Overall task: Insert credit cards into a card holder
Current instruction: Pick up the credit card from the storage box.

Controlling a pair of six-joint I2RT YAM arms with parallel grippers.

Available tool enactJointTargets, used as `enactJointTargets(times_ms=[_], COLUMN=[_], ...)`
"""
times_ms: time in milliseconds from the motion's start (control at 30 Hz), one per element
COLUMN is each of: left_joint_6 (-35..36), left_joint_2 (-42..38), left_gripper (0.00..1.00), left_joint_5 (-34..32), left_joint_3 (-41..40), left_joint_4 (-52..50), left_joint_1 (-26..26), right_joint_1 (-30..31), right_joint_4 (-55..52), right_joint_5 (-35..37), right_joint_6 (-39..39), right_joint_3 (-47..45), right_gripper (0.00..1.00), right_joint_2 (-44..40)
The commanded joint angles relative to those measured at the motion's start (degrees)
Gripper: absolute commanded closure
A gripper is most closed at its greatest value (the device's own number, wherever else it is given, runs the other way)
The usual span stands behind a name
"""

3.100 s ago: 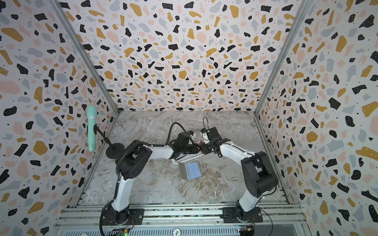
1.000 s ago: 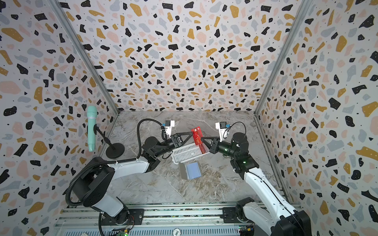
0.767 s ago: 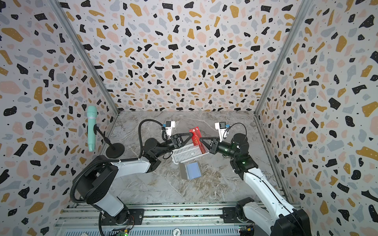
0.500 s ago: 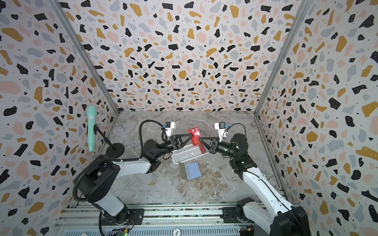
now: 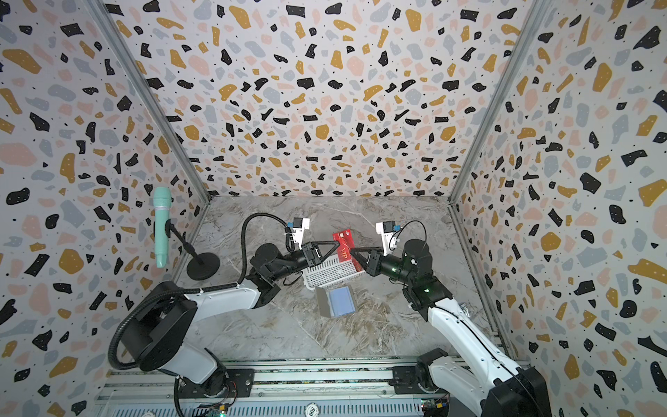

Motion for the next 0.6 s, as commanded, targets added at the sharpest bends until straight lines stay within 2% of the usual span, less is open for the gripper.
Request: enactJointTargets(times_ms=[0, 100, 200, 300, 567], left_joint_6=[8.1, 9.5, 14.6, 16.1, 16.6], left_joint_2=[-3.6, -6.3, -9.6, -12.3, -15.0], left_gripper=[1.0, 1.0, 1.0, 1.0, 1.0], left_joint_5=[-2.9, -5.0, -8.8, -11.5, -13.1], left_joint_3=[-1.4, -3.1, -3.1, -3.7, -6.3], left_joint_4=[-11.2, -15.7, -26.0, -31.1, -32.0], left_joint_1=[0.2, 0.0, -1.4, -2.6, -4.3], right_joint_1=[4.5, 10.1, 15.2, 18.2, 24.7], right_joint_4=[-7.9, -11.2, -12.5, -12.4, -11.4], right_joint_5=[11.5, 19.5, 25.8, 27.8, 31.1], right_joint_6=[-6.0, -7.5, -8.4, -8.3, -9.0], right_joint_3=[0.2, -1.2, -3.0, -4.9, -6.9], right_gripper=[0.77, 0.77, 0.78, 0.8, 0.83], right_joint_2=[-3.2, -3.6, -3.2, -1.8, 7.1])
